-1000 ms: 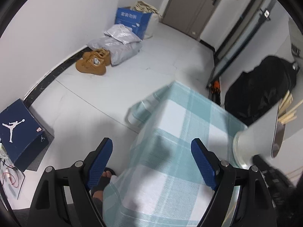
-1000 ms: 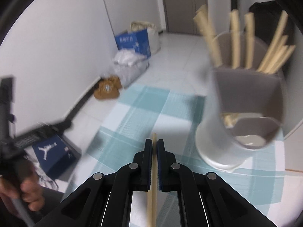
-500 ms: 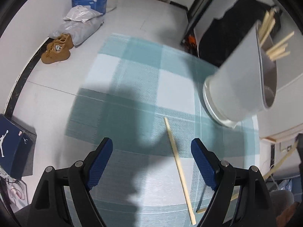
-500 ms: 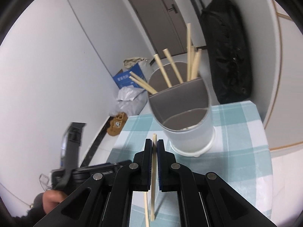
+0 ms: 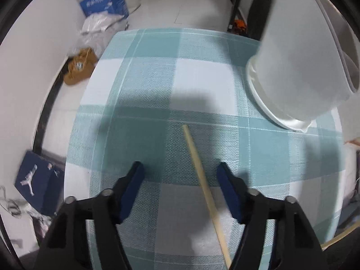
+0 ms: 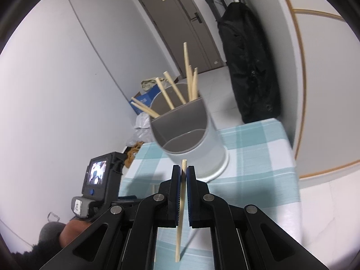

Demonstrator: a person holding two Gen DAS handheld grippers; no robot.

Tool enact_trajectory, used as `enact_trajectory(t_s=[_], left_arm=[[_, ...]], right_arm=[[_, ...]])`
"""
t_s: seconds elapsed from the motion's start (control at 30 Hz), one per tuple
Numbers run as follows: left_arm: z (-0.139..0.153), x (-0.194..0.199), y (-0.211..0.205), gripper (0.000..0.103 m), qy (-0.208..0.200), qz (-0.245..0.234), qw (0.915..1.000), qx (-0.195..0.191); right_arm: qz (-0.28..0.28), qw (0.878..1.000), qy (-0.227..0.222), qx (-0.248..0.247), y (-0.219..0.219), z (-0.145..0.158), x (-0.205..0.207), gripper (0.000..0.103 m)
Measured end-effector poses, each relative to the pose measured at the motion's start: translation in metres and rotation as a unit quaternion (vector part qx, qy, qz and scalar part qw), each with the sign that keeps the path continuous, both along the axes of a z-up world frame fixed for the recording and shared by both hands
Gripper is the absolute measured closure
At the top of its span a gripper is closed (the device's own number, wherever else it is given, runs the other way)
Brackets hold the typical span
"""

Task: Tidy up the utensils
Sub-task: 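Grasp the last chopstick with the left tool while the right tool lifts its chopstick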

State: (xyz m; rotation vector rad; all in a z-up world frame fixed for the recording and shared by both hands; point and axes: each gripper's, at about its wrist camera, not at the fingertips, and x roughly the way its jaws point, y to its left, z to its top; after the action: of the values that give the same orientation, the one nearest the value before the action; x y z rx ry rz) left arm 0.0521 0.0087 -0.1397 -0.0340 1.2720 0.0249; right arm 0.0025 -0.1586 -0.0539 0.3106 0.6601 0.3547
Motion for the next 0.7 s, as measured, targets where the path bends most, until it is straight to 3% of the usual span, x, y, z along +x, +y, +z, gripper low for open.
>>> enact_trajectory(t_s=[0.1,0.2,0.3,0.47,0.6,0.7], left_arm=[[0.003,-0.001,-0.008,0.084,0.001,-0.016,0.9999,-0.005],[0.003,-0.004,-0.011,0.098,-0.001,-0.02,0.9997,-0.011],[0.003,-0.004,-0.007,0.099,-0.005,-0.015,0.9997,-0.019],[0.0,0.0,0.003,0.1,-0.016,0.015,0.9974,-0.069],[0.001,0.003,-0.001,0.1,-0.03,0.019,0.997,-0.068],[0.001,0.003,0.006,0.101,-0.026,0.028,0.9945,-0.097]], right_arm=[[-0.004,1.0,-0.004,-0.018,-0.003,-0.003,0.0,0.098],[-0.003,1.0,-0.005,-0.015,-0.006,-0.001,-0.004,0.098],[0.0,1.0,-0.008,-0.013,-0.007,0.002,-0.007,0.098],[-0.001,1.0,-0.01,-0.006,-0.009,0.001,-0.006,0.099],[-0.009,1.0,-0.007,0.001,-0.013,0.002,-0.005,0.099],[-0.018,1.0,0.004,0.01,-0.017,-0.001,-0.003,0.099]])
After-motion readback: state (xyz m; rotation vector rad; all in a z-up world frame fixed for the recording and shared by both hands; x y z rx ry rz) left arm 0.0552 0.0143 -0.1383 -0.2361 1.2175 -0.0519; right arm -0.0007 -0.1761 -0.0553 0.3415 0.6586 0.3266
